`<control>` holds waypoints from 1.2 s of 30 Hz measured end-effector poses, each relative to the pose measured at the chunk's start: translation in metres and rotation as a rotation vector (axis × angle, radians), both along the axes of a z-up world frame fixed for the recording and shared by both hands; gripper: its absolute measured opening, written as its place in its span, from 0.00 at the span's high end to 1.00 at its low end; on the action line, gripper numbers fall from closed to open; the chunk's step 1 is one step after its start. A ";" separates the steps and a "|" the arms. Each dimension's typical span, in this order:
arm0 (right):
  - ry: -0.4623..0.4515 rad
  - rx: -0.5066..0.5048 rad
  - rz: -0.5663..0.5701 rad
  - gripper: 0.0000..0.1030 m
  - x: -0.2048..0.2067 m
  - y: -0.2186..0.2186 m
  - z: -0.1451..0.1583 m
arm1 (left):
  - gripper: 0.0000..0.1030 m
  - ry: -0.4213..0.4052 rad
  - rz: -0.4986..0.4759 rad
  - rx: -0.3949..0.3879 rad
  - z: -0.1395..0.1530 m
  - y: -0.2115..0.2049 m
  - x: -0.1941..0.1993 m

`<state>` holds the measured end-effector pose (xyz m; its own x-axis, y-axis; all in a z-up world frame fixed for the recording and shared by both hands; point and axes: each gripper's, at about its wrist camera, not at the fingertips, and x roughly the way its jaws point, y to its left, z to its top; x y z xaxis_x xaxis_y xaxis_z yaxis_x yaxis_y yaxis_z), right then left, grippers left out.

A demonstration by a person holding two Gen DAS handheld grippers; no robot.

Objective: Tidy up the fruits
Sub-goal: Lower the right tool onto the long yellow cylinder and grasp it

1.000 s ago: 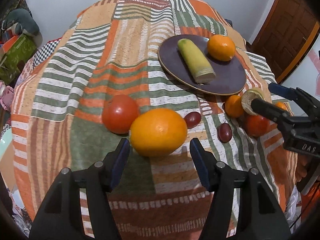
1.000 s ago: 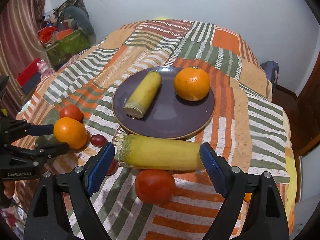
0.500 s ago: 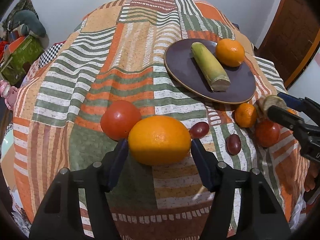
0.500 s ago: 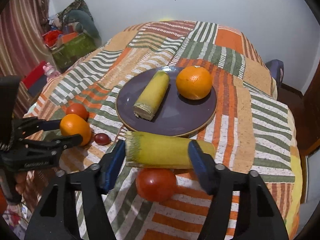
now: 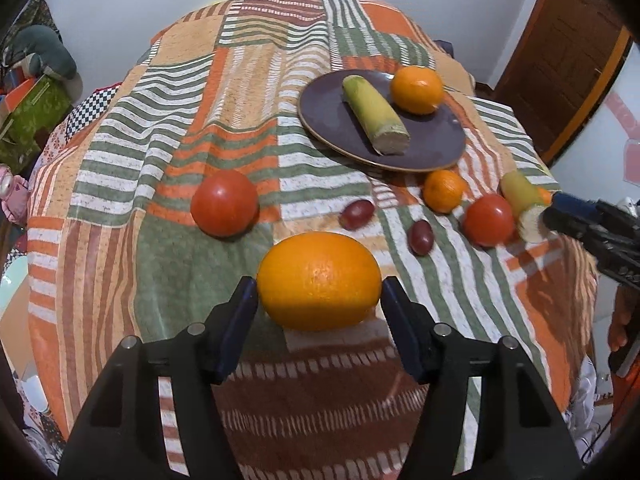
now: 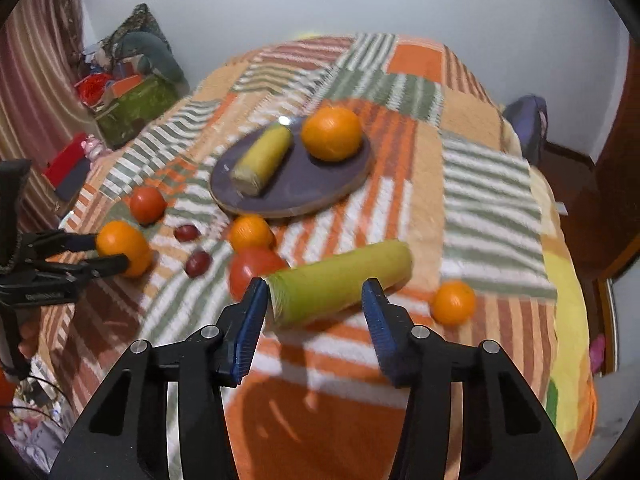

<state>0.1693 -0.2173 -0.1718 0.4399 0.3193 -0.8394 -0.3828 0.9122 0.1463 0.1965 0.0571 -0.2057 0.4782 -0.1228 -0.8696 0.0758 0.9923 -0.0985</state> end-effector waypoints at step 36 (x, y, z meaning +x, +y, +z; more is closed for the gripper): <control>0.072 0.015 -0.106 0.52 0.032 0.004 -0.031 | 0.39 -0.031 -0.020 0.014 -0.003 -0.013 -0.014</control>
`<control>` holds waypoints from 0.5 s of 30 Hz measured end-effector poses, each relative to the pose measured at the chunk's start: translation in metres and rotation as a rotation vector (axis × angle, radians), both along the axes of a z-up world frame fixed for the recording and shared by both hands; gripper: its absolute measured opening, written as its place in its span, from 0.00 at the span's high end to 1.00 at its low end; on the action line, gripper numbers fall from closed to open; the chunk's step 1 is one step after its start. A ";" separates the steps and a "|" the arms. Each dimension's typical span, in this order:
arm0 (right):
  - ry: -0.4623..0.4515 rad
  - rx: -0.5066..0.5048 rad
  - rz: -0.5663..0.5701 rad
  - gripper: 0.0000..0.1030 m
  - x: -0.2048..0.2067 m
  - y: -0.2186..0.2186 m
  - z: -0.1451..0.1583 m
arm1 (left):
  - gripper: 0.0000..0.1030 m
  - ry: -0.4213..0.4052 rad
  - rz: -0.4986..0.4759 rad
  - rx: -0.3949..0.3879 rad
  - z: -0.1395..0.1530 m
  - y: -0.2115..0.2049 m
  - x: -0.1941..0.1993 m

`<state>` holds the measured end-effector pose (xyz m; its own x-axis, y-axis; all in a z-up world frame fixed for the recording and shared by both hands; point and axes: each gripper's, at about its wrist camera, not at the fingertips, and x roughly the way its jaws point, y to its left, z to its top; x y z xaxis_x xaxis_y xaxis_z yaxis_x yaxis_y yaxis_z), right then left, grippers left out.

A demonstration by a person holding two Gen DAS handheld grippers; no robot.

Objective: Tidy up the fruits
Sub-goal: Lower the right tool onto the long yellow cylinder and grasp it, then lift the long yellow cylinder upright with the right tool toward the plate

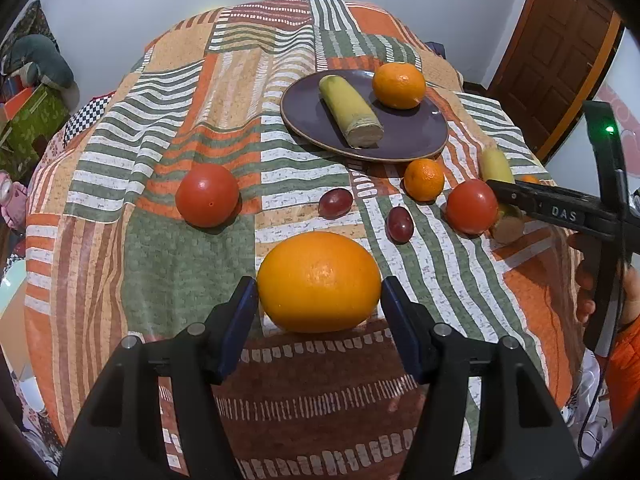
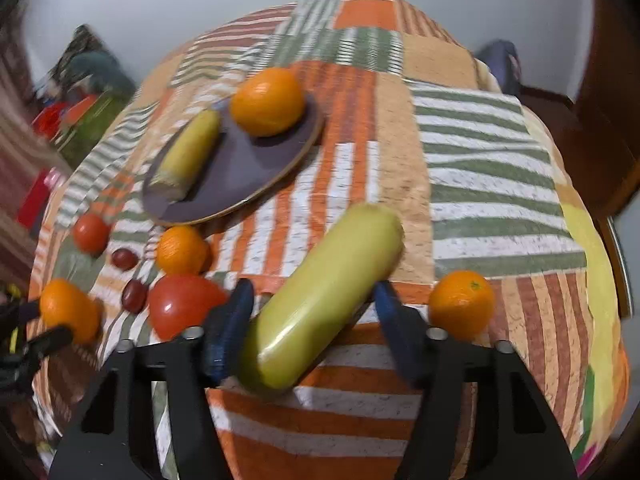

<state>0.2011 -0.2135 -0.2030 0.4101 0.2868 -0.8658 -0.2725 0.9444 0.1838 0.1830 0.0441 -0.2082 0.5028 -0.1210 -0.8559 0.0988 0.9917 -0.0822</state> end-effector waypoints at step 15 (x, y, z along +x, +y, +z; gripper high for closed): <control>0.043 -0.047 0.046 0.62 0.011 0.010 -0.001 | 0.39 -0.005 0.002 -0.003 0.000 -0.001 0.009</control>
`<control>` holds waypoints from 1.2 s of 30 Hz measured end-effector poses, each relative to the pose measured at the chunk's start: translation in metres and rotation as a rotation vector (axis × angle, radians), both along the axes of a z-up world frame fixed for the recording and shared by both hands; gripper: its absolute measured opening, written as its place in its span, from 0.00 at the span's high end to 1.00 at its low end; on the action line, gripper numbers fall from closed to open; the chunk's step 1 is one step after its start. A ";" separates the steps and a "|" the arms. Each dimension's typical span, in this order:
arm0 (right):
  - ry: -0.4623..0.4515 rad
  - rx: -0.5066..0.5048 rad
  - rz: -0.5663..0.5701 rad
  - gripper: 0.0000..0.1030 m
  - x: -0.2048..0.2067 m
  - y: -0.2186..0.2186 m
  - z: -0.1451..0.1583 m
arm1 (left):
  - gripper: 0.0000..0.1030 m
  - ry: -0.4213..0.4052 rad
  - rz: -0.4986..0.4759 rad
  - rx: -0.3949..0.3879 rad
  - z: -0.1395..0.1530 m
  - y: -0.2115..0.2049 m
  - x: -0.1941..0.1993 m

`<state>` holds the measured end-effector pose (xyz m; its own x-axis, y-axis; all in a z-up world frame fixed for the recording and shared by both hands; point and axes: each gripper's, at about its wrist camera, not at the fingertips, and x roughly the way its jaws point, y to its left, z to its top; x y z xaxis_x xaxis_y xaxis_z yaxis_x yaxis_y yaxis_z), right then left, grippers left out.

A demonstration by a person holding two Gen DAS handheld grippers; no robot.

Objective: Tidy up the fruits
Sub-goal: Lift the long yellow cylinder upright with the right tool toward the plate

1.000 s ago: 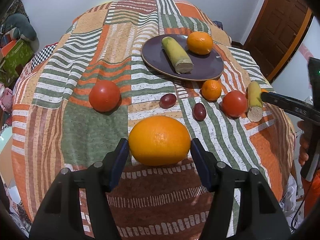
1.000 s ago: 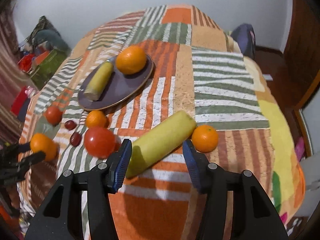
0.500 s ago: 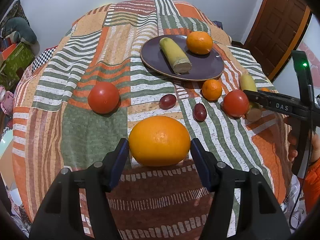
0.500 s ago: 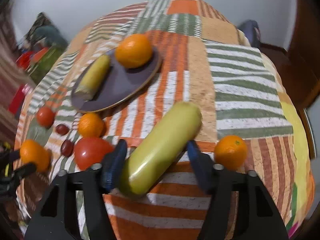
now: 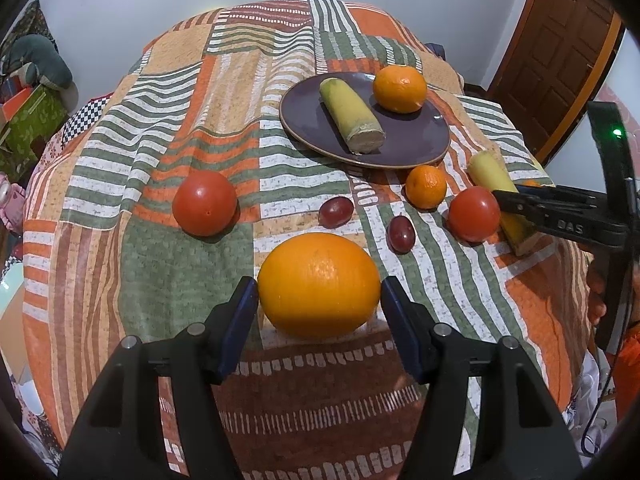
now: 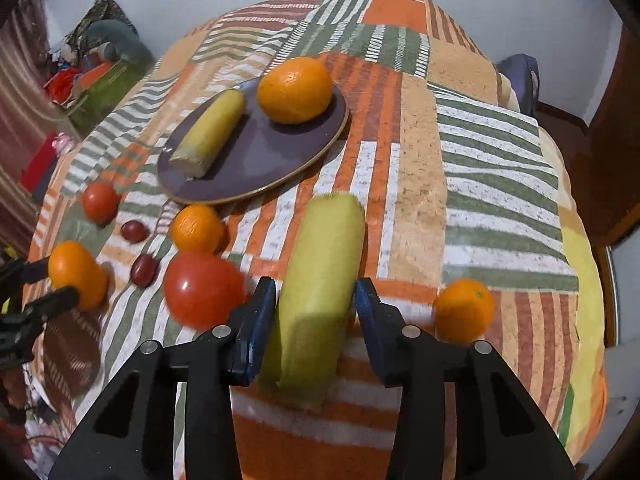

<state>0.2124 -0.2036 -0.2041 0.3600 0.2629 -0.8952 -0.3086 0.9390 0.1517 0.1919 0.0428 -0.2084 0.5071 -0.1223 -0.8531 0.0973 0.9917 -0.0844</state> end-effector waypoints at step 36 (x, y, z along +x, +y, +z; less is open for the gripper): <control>-0.172 0.064 0.036 0.66 0.036 0.024 0.046 | 0.36 0.027 -0.047 0.033 -0.004 -0.003 0.020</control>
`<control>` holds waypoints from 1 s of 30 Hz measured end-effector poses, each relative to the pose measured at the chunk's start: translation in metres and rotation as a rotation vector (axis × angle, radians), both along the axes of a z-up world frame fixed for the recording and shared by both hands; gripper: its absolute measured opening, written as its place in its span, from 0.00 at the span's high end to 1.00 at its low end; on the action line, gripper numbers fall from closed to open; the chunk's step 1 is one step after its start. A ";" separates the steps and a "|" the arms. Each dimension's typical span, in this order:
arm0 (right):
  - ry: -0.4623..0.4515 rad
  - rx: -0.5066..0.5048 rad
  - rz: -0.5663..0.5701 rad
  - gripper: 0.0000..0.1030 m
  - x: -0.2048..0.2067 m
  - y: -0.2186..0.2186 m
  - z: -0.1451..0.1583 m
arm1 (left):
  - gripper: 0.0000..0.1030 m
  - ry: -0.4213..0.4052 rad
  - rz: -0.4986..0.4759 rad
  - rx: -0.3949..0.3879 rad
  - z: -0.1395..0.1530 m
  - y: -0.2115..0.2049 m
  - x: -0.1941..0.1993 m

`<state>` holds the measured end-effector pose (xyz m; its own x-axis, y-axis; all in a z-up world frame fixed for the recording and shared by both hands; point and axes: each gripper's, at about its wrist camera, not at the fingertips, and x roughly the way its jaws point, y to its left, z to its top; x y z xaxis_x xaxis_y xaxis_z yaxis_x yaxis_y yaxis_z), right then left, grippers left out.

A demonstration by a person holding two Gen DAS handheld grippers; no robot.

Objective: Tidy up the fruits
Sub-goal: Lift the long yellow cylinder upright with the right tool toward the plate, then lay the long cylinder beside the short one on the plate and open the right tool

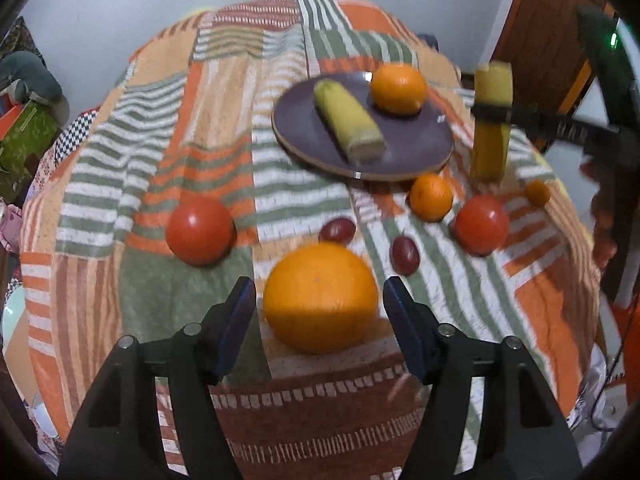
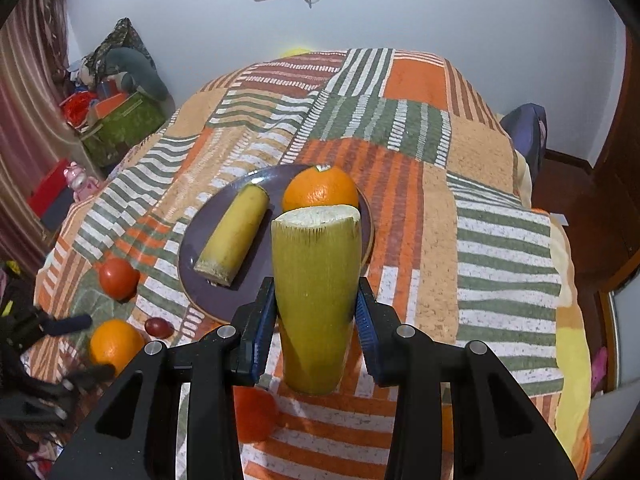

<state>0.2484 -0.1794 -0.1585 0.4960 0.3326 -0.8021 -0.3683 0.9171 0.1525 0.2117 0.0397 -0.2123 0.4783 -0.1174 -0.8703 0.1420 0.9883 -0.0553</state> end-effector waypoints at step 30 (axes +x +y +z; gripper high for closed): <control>0.033 -0.021 0.103 0.66 0.039 0.058 -0.012 | 0.36 -0.120 0.060 -0.063 0.034 0.017 0.073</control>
<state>0.2877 -0.1214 -0.1704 0.4334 0.3638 -0.8245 -0.4560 0.8776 0.1476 0.2848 0.0571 -0.1778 0.5859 -0.1378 -0.7985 0.0918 0.9904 -0.1036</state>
